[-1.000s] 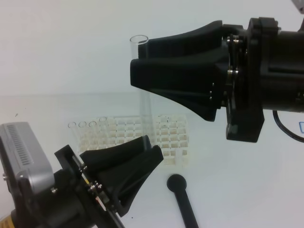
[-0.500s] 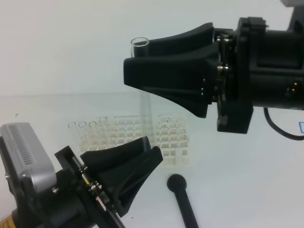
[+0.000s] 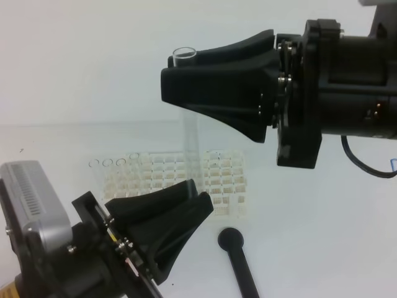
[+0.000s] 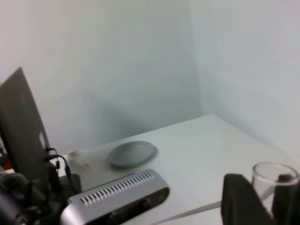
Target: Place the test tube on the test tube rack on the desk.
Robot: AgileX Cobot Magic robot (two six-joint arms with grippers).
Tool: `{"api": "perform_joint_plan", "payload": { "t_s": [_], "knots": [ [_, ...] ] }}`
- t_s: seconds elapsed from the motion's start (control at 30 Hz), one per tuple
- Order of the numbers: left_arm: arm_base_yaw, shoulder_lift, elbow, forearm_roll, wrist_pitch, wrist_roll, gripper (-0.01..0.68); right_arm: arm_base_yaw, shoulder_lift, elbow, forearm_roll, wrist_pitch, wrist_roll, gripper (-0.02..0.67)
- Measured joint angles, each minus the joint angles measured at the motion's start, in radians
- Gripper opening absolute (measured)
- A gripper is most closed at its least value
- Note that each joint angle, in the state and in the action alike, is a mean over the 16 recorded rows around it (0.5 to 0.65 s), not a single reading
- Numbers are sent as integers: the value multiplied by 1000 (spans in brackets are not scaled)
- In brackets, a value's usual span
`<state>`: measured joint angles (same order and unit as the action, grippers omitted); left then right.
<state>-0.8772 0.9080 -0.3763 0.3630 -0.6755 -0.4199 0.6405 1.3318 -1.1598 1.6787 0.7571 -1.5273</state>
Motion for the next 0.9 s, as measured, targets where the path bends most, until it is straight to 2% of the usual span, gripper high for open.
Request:
{"api": "perform_joint_plan", "payload": {
  "t_s": [0.23,0.67,0.77,0.9],
  "knots": [
    [0,-1,0,-1,25,-2,120,0,3,-2,-9,-13,-20,132],
    [0,-48,-1,-1,144,23,226,0,8,-4,-1,-102,-94,127],
    [0,-91,0,-2,209,43,215,0,8,-5,3,-140,-116,127],
    [0,-180,0,-2,333,70,166,0,8,-5,6,-187,-143,127]
  ]
}}
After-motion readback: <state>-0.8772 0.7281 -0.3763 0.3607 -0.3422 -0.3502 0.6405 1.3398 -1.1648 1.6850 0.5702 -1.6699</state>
